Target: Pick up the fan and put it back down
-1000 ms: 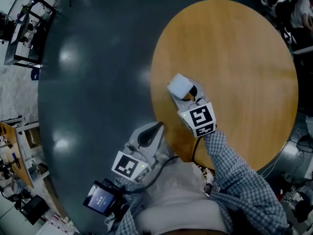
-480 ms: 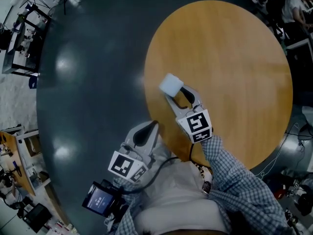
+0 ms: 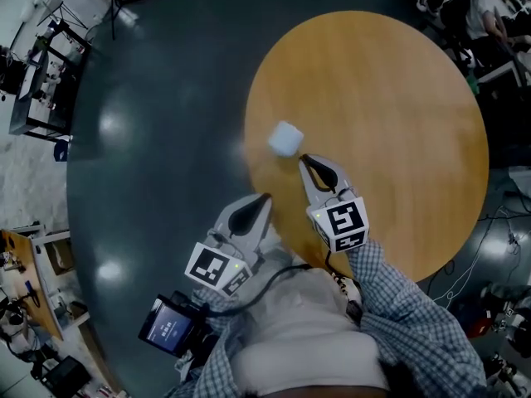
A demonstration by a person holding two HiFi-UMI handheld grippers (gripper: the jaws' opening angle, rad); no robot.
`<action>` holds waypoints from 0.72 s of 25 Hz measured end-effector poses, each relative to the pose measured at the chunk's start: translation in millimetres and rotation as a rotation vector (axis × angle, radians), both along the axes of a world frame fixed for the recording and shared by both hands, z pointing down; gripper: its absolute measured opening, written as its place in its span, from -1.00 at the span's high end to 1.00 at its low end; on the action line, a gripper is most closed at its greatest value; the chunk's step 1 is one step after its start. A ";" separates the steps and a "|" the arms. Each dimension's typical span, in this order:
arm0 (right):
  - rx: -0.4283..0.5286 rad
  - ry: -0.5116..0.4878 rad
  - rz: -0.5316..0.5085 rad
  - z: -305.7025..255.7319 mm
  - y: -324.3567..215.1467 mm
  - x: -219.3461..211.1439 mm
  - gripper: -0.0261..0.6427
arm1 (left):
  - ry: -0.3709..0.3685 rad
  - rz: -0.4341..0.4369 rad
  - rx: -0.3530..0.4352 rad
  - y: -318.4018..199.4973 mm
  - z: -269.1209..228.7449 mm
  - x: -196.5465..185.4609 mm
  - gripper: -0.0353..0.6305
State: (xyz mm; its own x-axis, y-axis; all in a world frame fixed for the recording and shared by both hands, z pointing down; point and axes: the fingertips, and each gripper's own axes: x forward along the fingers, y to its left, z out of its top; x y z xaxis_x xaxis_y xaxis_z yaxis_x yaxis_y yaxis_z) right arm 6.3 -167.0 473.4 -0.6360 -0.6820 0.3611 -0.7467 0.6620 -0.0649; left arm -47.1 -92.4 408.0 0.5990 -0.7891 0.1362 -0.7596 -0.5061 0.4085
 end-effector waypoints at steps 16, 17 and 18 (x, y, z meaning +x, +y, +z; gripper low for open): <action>0.018 -0.151 0.097 -65.4 17.8 29.2 0.91 | -0.070 0.093 0.120 1.2 -36.2 20.4 0.90; 0.023 -0.150 0.097 -67.6 19.1 28.3 0.91 | -0.071 0.096 0.126 2.3 -36.4 19.1 0.90; 0.027 -0.150 0.096 -69.4 20.1 27.8 0.91 | -0.071 0.098 0.131 2.9 -36.6 18.5 0.90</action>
